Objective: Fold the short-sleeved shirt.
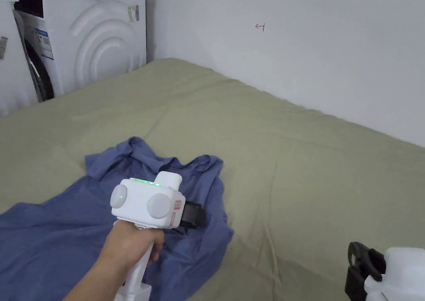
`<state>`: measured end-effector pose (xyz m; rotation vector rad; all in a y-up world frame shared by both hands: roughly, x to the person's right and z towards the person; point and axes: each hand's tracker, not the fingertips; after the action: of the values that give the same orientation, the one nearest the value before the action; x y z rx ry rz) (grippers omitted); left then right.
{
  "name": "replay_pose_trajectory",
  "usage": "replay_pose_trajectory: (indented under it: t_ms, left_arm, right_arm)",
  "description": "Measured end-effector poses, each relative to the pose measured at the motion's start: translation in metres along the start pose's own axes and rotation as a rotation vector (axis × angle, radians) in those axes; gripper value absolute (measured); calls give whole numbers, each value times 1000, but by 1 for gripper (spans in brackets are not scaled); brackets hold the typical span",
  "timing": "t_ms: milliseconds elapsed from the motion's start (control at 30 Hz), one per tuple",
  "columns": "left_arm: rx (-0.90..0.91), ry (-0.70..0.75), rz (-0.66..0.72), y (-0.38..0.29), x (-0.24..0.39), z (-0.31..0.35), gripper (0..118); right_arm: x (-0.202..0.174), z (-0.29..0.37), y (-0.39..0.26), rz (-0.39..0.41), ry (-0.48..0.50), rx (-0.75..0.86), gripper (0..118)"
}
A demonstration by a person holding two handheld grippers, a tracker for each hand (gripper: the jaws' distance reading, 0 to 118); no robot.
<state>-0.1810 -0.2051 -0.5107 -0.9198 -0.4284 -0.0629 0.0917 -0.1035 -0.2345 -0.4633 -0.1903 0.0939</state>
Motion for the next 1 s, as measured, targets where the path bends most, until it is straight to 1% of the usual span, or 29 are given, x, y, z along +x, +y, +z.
replay_pose_trajectory:
  t_ms: [133,200,233,267,333,367,400,433,467,500,533,567,600,633,667,700,767,833,900,933,1000]
  left_arm:
    - [-30,31,-27,10,12,-39,115]
    - [-50,36,-45,11,20,-57,111]
    - [-62,55,-61,9,23,-65,111]
    - [-91,109,-93,9,30,-67,110]
    - [-108,165,-157,3,34,-74,104]
    - [-76,132,-133,3,33,-68,90]
    - [-36,124,-129,7,36,-53,44]
    - [24,173,-119,7,39,-45,12]
    - [50,274,-148,5,38,-43,12]
    - [19,143,-99,4,31,-47,12]
    - [-88,84,-19,13,12,-78,12]
    - [-49,103,-37,16,6,-79,12]
    - [-37,81,-31,21,4,-79,12]
    - [-5,16,-5,27,0,-78,12]
    - [125,-30,0,7,28,-20,12]
    - [146,-76,25,7,37,-8,12]
    - [182,-79,19,9,62,12,12]
    - [196,-151,4,31,88,24,12]
    - [226,-210,-30,38,132,44,12]
    - [213,-233,-31,55,140,33,12]
    - [239,-284,-89,68,190,46,12]
  right_arm:
    - [2,-11,-12,5,-1,-39,0]
    - [4,-14,-17,9,-7,-57,0]
    - [6,-15,-19,6,-6,-64,0]
    - [7,-14,-20,4,-6,-67,0]
    - [10,-12,-22,5,-9,-69,0]
    - [11,-10,-23,7,-12,-70,0]
    - [13,-7,-24,8,-13,-71,0]
    - [14,-5,-26,8,-13,-70,0]
    - [16,-3,-27,9,-14,-70,0]
    - [18,-2,-29,8,-15,-74,0]
    - [20,1,-30,6,-15,-78,0]
    - [23,5,-32,3,-16,-79,0]
    - [26,8,-33,-2,-20,-79,0]
    - [30,13,-34,-11,-22,-76,0]
    - [36,18,-35,-27,-23,-67,0]
    - [41,22,-35,-38,-29,-63,0]
    - [52,31,-36,-55,-42,-56,0]
    - [63,43,-36,-77,-58,-44,0]
    - [76,58,-39,-93,-74,-31,0]
    - [82,66,-40,-98,-88,-26,0]
    - [97,82,-44,-108,-113,-17,0]
